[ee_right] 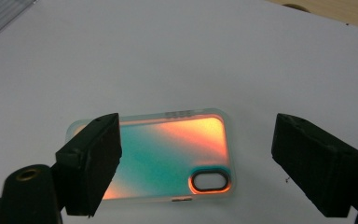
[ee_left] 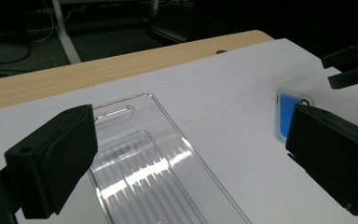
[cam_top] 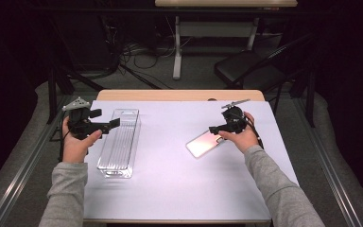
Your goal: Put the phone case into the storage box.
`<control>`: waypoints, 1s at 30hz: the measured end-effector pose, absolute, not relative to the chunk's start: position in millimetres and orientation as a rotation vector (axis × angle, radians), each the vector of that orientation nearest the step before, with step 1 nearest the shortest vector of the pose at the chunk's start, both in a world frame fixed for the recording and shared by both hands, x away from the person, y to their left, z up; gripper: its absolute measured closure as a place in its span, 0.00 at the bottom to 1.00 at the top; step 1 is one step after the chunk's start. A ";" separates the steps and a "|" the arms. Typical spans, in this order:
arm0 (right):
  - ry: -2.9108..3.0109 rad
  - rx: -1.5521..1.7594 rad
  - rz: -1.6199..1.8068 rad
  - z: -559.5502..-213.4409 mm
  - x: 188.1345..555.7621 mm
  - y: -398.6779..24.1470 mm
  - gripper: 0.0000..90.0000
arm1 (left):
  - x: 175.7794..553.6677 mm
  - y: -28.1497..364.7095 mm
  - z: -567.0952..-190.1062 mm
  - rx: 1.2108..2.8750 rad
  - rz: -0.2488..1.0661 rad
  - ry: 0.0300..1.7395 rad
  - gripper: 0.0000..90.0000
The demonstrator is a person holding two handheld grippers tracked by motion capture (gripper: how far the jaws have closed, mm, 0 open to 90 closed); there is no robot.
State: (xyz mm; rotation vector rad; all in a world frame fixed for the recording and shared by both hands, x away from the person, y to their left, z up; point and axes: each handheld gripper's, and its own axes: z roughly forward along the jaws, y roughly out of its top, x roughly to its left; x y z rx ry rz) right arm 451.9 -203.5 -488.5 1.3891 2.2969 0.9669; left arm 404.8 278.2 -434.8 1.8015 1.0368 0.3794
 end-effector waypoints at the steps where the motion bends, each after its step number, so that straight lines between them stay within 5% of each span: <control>1: 2.300 1.392 0.960 -489.7 452.6 -203.4 0.18 | 404.6 278.1 -434.7 1.803 0.379 1.036 0.03; 30: 2.461 1.362 0.760 -491.0 474.2 -190.5 0.39 | 402.4 279.1 -434.1 1.821 0.383 1.037 0.03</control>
